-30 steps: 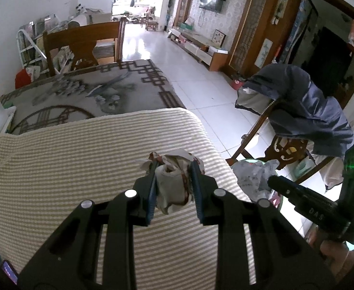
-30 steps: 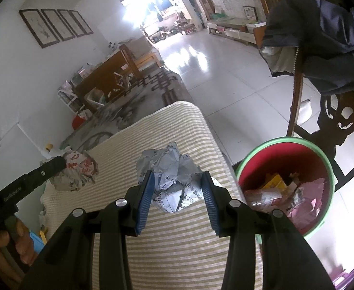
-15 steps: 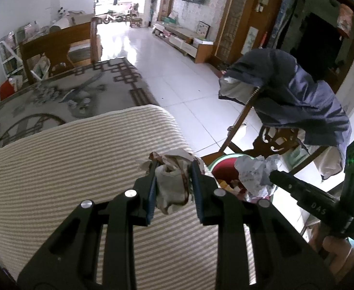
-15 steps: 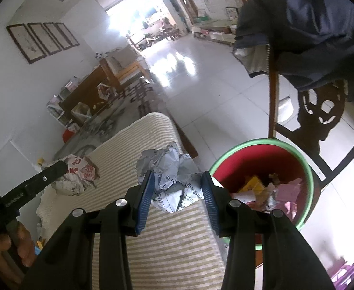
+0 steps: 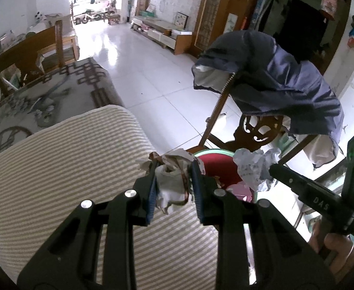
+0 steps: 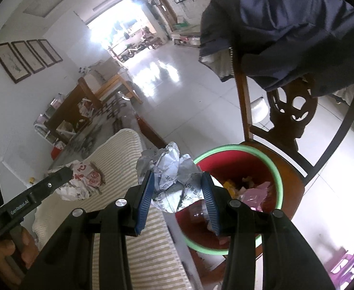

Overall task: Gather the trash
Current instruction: 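Carry the tissue and foil paper toward the red bin, then open both tools over the red bin, dropping tissue and foil paper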

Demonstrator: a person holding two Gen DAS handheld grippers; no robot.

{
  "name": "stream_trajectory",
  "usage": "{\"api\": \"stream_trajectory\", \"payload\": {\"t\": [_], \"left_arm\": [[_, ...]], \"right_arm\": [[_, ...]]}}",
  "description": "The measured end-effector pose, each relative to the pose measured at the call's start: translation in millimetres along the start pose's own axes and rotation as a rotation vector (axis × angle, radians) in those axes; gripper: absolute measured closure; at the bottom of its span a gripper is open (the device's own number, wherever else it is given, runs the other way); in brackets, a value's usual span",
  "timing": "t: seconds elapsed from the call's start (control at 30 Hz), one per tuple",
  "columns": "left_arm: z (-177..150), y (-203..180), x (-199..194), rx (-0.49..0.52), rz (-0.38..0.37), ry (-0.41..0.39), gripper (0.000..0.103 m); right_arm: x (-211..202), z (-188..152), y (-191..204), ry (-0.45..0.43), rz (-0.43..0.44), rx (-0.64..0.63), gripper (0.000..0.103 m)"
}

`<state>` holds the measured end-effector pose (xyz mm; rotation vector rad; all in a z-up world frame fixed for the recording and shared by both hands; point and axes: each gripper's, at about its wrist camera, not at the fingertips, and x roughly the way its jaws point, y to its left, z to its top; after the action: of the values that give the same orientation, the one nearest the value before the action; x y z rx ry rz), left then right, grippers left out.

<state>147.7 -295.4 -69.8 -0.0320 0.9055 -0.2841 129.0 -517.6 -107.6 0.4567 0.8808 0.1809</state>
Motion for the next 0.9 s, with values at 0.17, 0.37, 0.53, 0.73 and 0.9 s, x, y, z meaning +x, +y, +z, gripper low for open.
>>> {"api": "stream_trajectory", "payload": {"t": [0.17,0.37,0.53,0.73,0.9], "left_arm": [[2,-14,17,0.014,-0.023,0.028,0.078],[1,-29,40,0.025,-0.060,0.076,0.078],[-1,-43,59,0.041,-0.084,0.121,0.078],[-4,-56,81,0.056,-0.100,0.172,0.077],[-6,-59,99,0.050,-0.109,0.217,0.077]], "right_arm": [[1,2,-13,0.004,-0.010,0.022,0.063],[2,5,-30,0.009,-0.023,0.050,0.063],[2,7,-40,0.010,-0.030,0.073,0.063],[5,9,-49,0.017,-0.032,0.087,0.063],[11,10,-53,0.034,-0.033,0.097,0.063]]}}
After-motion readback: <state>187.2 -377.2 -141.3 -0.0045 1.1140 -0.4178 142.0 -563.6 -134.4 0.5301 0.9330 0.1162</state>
